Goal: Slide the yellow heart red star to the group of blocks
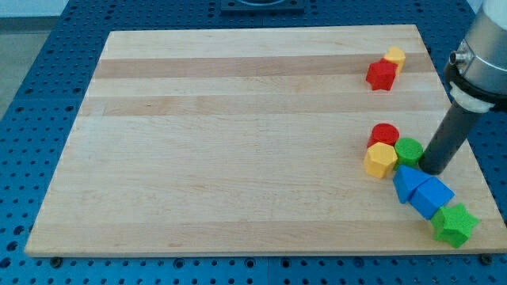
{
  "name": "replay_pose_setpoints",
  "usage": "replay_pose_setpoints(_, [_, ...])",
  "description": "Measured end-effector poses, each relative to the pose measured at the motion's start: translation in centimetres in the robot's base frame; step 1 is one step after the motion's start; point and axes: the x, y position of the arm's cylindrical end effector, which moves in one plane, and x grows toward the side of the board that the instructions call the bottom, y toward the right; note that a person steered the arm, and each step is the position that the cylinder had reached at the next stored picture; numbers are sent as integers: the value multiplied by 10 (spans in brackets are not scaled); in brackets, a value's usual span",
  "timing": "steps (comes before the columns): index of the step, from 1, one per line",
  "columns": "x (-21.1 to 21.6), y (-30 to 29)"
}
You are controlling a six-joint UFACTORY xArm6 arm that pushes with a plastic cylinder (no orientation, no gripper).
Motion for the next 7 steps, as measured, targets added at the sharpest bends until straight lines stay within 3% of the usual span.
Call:
replay_pose_setpoints(1, [-20, 24])
replay_pose_setpoints(4, [-295, 73])
replay_pose_setpoints(5, [-322, 70])
replay_pose_setpoints(6, [-309, 15])
replay_pose_setpoints(7, [-285, -1])
